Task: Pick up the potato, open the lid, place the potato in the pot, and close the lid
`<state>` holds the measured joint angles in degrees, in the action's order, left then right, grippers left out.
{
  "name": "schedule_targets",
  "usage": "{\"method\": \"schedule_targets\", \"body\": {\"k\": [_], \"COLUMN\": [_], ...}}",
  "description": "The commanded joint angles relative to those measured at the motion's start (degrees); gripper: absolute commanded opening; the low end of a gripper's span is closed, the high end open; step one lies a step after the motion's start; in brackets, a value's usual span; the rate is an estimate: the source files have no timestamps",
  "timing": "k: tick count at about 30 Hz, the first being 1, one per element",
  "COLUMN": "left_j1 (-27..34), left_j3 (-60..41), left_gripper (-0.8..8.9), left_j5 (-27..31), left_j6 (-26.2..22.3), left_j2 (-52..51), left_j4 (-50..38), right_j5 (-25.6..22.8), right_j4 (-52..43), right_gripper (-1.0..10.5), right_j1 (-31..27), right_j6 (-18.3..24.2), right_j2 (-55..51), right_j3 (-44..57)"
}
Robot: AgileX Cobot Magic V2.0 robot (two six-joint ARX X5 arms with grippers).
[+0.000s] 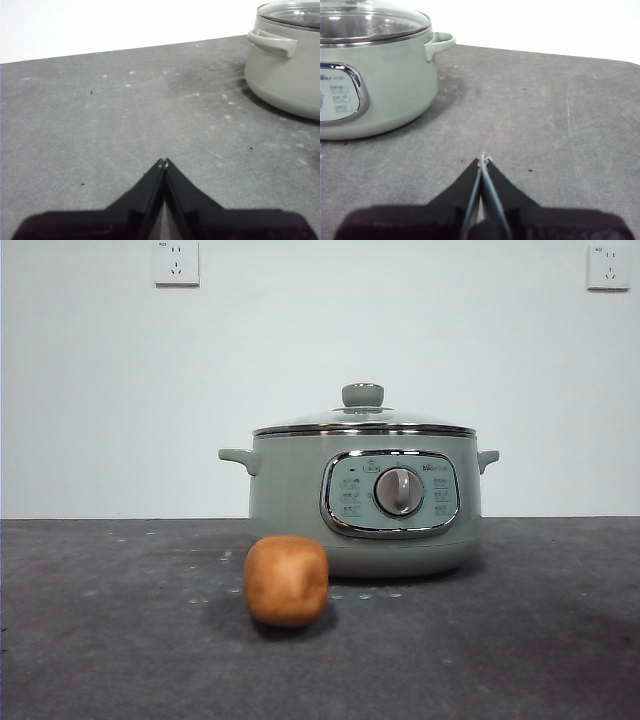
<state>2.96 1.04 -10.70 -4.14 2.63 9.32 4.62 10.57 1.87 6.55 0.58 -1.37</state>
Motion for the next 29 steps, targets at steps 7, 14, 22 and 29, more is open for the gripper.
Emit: {"method": "schedule_targets", "body": {"k": [7, 14, 22, 29], "left_j1": [0.15, 0.11, 0.11, 0.11], "left_j3": [-0.26, 4.0, 15.87, 28.48], "left_gripper": [-0.06, -0.06, -0.06, -0.06], "left_j5": [-0.22, -2.23, -3.87, -10.75], "left_j6": [8.41, 13.18, 13.53, 12.48], "left_j2": [0.11, 0.66, 5.55, 13.51], "left_j4": [-0.33, 1.16, 8.7, 14.91], "right_j5": [3.43, 3.32, 6.58, 12.26], "right_j4": [-1.62, -1.57, 2.89, 14.56], "right_gripper": [-0.1, -0.1, -0.1, -0.1], "right_j1": [0.0, 0.0, 0.0, 0.0], "right_j6": [-13.0, -20.65, -22.71, -15.04], "right_j2": [-0.07, 0.09, 6.23, 16.41], "right_j3": [0.09, -4.57, -16.2, -30.99]}}
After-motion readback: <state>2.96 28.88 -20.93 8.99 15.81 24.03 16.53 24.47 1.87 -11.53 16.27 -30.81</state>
